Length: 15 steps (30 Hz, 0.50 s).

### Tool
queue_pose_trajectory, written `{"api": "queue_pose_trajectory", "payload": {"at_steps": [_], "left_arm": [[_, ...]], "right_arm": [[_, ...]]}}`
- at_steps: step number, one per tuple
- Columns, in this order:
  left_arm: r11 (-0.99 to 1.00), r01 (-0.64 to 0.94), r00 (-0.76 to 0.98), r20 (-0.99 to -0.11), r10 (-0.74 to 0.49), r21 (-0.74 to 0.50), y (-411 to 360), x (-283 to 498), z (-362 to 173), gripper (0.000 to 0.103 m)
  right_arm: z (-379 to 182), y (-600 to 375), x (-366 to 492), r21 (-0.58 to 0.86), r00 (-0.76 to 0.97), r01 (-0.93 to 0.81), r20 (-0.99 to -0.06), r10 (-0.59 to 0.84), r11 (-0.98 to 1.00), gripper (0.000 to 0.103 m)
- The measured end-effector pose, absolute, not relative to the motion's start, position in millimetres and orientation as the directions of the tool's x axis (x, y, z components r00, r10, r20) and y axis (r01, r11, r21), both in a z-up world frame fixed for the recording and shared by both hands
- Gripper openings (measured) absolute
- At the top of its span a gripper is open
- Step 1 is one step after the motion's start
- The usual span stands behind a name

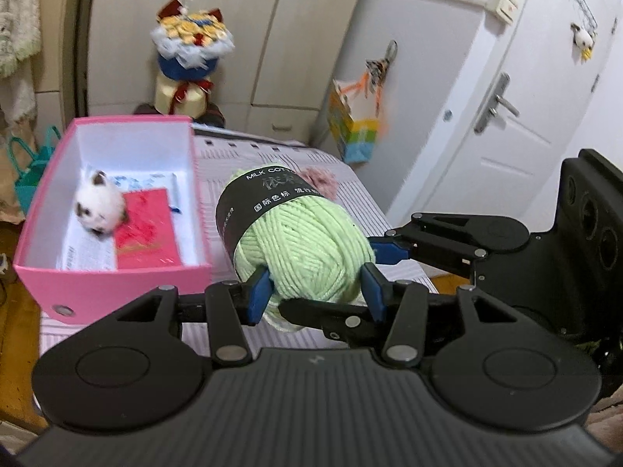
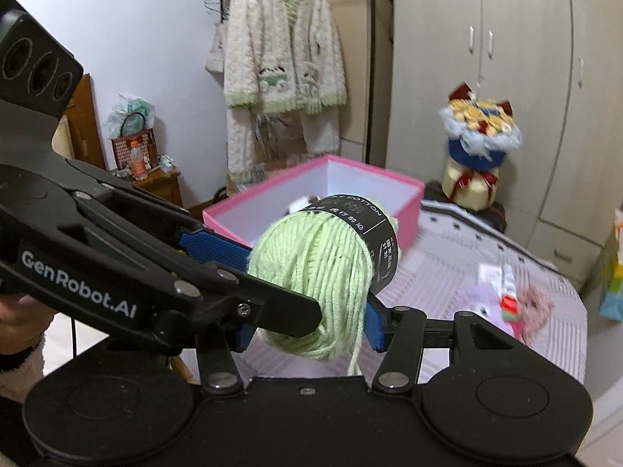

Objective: Organize soft objects
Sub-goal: 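Carry the green yarn ball with the left gripper into the pink box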

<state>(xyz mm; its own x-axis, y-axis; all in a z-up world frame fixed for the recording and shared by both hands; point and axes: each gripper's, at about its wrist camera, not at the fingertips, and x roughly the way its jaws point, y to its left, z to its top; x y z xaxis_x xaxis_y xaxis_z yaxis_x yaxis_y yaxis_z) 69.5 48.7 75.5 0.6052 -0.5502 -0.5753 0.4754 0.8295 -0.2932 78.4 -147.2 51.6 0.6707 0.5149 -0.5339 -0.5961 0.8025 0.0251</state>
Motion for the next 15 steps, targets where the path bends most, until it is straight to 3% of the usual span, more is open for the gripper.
{"api": "queue_pose_trajectory", "payload": {"at_steps": [15], "left_arm": [[0.85, 0.424, 0.676, -0.516, -0.527, -0.312, 96, 166, 64, 0.049]], "right_arm": [[43, -96, 166, -0.016, 0.723, -0.597, -0.446, 0.528, 0.802, 0.059]]}}
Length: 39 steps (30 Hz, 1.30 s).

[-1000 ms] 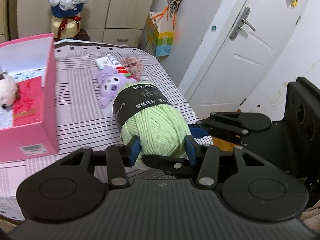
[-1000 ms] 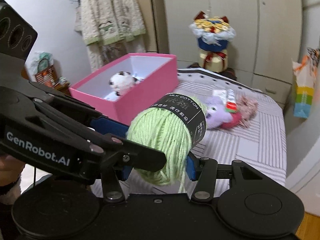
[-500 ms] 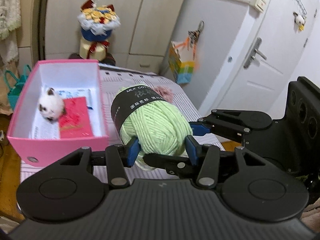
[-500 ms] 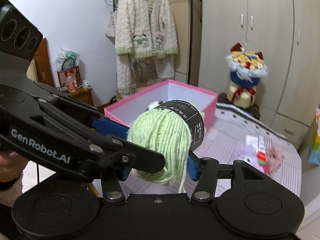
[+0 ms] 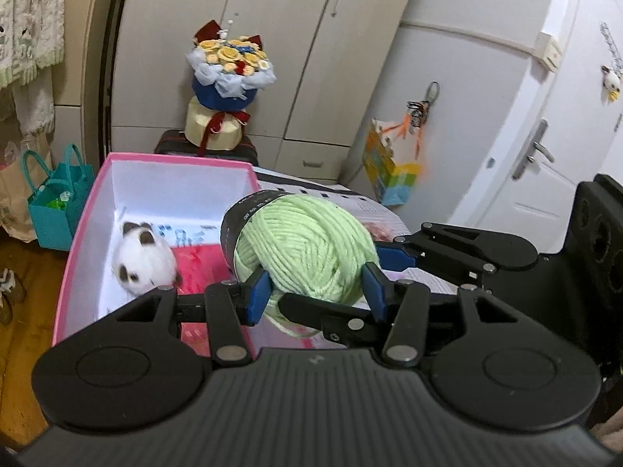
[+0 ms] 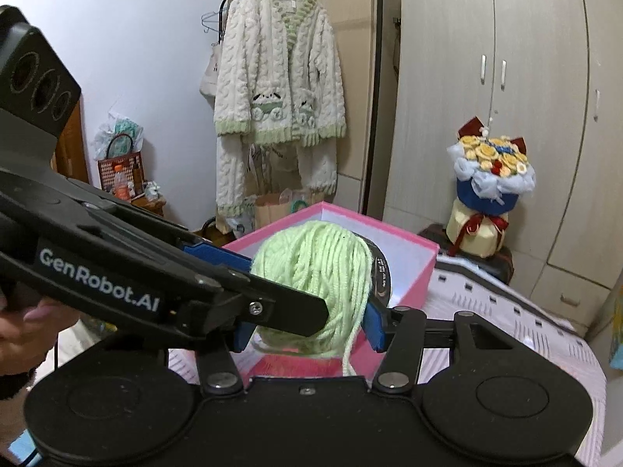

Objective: Organize soft objects
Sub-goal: 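Carry the green yarn ball with the left gripper into the pink box, then release the yarn ball and withdraw the left gripper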

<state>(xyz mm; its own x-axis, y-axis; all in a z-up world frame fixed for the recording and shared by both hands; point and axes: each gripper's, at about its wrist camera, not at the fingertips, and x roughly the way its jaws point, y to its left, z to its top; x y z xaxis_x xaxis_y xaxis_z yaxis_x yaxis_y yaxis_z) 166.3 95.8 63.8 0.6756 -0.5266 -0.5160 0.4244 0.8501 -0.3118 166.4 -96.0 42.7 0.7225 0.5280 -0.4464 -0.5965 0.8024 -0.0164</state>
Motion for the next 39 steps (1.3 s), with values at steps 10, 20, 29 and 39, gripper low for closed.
{"api": "queue_pose_trajectory", "payload": {"at_steps": [10, 20, 29, 39], "left_arm": [[0.836, 0.453, 0.661, -0.514, -0.547, -0.308, 110, 248, 41, 0.048], [0.835, 0.428, 0.588, -0.595, -0.548, -0.346, 116, 303, 7, 0.048], [0.858, 0.348, 0.555, -0.655, -0.513, -0.377, 117, 321, -12, 0.049], [0.876, 0.372, 0.616, -0.623, -0.481, -0.308, 128, 278, 18, 0.059]], "right_arm": [[16, -77, 235, -0.065, 0.763, -0.582, -0.388, 0.517, 0.81, 0.059], [-15, -46, 277, -0.24, 0.78, -0.566, -0.465, 0.418, 0.789, 0.059], [-26, -36, 293, -0.302, 0.766, -0.564, -0.54, 0.349, 0.769, 0.064], [-6, -78, 263, -0.052, 0.679, -0.632, -0.519, 0.52, 0.773, 0.07]]}}
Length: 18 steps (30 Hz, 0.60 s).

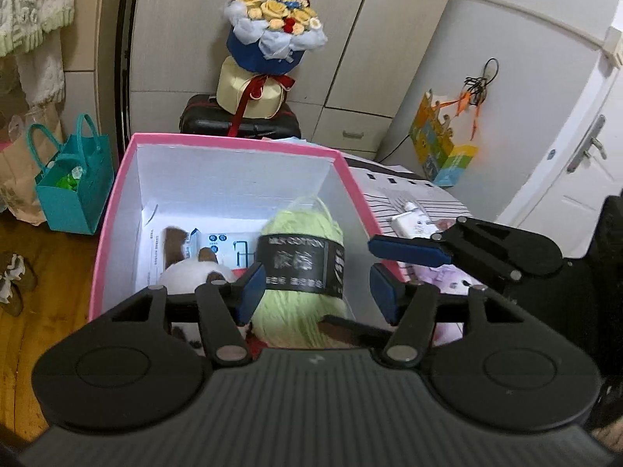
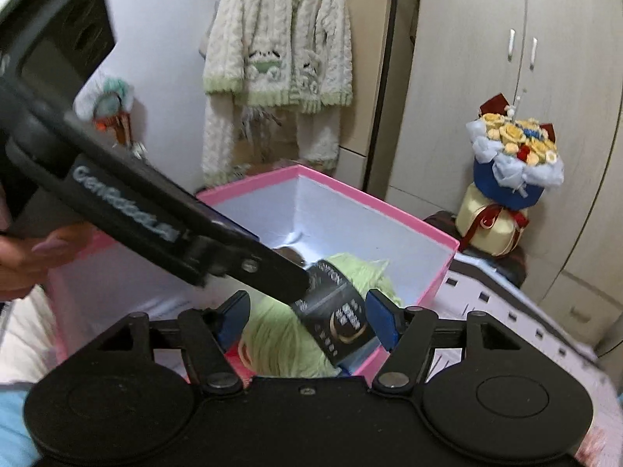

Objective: Organize soft objects
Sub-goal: 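Release the yarn ball and withdraw the left gripper, then reach the left gripper to the purple plush toy and grasp it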

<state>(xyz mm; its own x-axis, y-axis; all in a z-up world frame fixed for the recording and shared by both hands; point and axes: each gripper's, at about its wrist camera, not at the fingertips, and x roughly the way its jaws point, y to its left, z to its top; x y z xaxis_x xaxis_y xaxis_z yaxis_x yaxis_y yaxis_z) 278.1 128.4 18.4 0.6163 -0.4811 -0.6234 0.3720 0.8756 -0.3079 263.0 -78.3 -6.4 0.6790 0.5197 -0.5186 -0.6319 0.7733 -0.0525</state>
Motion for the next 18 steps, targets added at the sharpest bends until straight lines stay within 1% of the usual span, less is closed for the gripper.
{"api": "queue_pose_trajectory", "payload": {"at_steps": [5, 7, 11, 18], "left_arm": [[0.89, 0.361, 0.645, -0.614, -0.455, -0.279, 137, 248, 34, 0.06], [0.896, 0.358, 0.66, -0.607, -0.442, -0.263, 139, 235, 42, 0.061], [0.906, 0.362, 0.689, -0.59, -0.42, -0.222, 141, 207, 62, 0.061], [0.905, 0.389, 0.727, -0.545, -0.418, -0.174, 132, 162, 90, 0.061]], "right_arm": [[4, -107, 248, 0.061, 0.649, -0.634, -0.5, 0.573, 0.771, 0.07], [10, -117, 242, 0.086, 0.647, -0.629, -0.494, 0.581, 0.773, 0.07], [24, -138, 225, 0.106, 0.655, -0.613, -0.487, 0.578, 0.783, 0.071], [47, -181, 190, 0.111, 0.685, -0.584, -0.464, 0.561, 0.804, 0.073]]}}
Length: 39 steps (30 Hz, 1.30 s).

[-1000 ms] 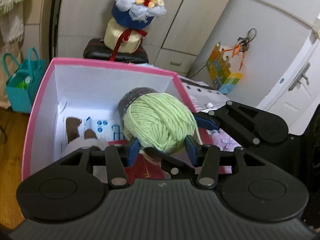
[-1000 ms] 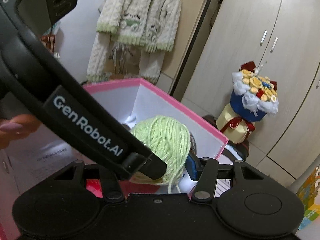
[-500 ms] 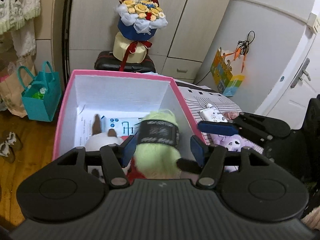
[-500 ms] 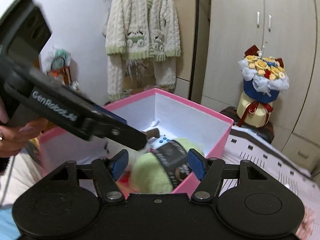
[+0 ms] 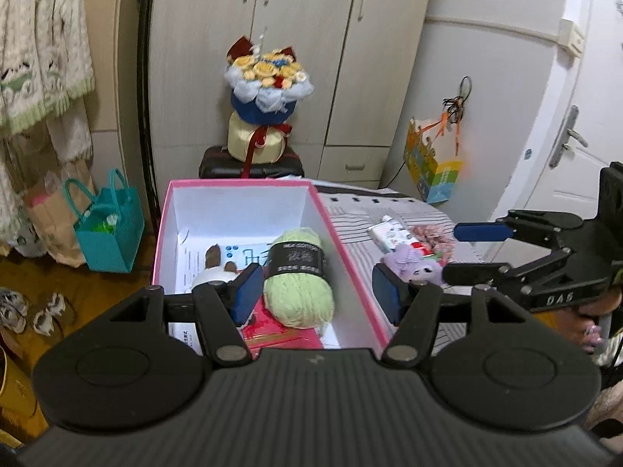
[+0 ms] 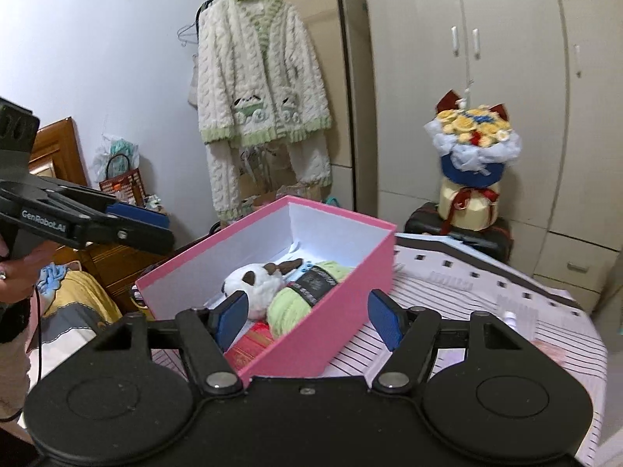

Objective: Organize soft objects
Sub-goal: 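Reach the left gripper to the purple plush toy and grasp it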

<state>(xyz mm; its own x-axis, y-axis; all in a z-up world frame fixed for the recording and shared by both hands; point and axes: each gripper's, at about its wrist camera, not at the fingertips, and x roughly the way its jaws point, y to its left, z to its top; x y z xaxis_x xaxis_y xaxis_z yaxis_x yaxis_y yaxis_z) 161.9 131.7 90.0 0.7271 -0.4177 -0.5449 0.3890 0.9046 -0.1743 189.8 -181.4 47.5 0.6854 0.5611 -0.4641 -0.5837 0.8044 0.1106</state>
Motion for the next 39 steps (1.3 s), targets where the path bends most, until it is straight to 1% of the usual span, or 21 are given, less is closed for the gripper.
{"api": "queue_pose_trajectory", "payload": {"at_steps": [10, 16, 22, 25, 30, 34, 39], "left_arm": [[0.868, 0.477, 0.709, -0.522, -0.474, -0.14, 92, 121, 105, 0.061], [0.826, 0.544, 0.657, -0.537, -0.529, -0.147, 50, 115, 99, 0.062], [0.772, 0.604, 0.578, -0.558, -0.595, -0.198, 2, 126, 83, 0.062], [0.767, 0.602, 0.566, -0.557, -0.607, -0.223, -15, 135, 76, 0.062], [0.787, 0.57, 0.592, -0.546, -0.593, -0.235, -37, 155, 63, 0.062], [0.799, 0.548, 0.618, -0.524, -0.586, -0.248, -59, 176, 48, 0.062], [0.828, 0.484, 0.625, -0.55, -0.554, -0.283, -80, 210, 17, 0.061]], "right_arm": [[61, -251, 135, 0.053, 0.768, -0.496, -0.44, 0.466, 0.867, 0.078], [49, -278, 115, 0.035, 0.777, -0.473, -0.454, 0.436, 0.88, 0.08], [27, -286, 114, -0.003, 0.769, -0.486, -0.477, 0.426, 0.874, 0.081], [15, -286, 121, -0.026, 0.761, -0.501, -0.49, 0.425, 0.865, 0.081], [-5, -289, 141, -0.063, 0.759, -0.508, -0.504, 0.412, 0.859, 0.081], [-24, -284, 164, -0.053, 0.747, -0.533, -0.498, 0.44, 0.845, 0.082], [-51, -272, 201, -0.053, 0.759, -0.511, -0.497, 0.421, 0.858, 0.082]]}}
